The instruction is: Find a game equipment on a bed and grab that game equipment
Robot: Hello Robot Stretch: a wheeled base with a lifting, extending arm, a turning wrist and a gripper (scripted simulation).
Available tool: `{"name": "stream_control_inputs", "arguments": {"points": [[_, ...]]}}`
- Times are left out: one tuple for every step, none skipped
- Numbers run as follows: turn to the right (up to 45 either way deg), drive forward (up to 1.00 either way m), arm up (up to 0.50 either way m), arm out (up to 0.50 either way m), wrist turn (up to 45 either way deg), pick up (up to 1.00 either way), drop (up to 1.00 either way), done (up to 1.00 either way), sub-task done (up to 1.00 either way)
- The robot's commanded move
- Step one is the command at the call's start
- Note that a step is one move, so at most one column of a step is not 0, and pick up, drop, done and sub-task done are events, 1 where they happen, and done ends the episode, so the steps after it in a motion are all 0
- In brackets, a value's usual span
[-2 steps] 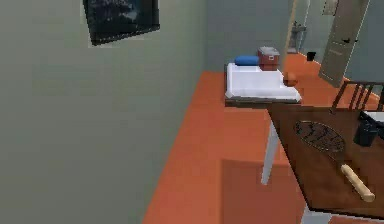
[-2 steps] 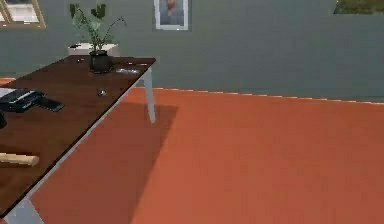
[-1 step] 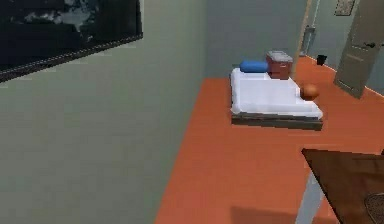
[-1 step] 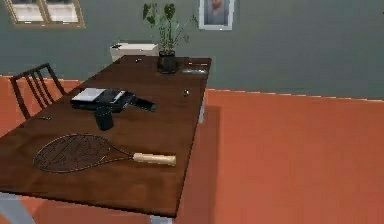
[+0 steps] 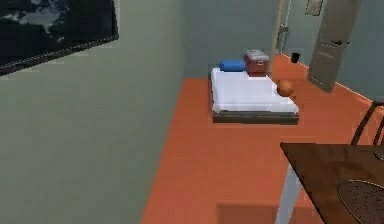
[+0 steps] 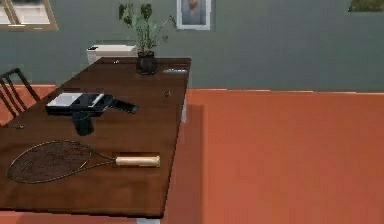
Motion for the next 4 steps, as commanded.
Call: {"name": "stream_control_inputs", "arguments": {"points": [[3.0, 0.0, 0.0, 0.0, 0.0, 0.0, 0.0, 0.0, 0.0], [0.0, 1.0, 0.0, 0.0, 0.0, 0.0, 0.0, 0.0, 0.0], [0.0, 0.35, 0.0, 0.0, 0.0, 0.0, 0.0, 0.0, 0.0], [15.0, 0.0, 0.0, 0.0, 0.0, 0.0, 0.0, 0.0, 0.0]]}}
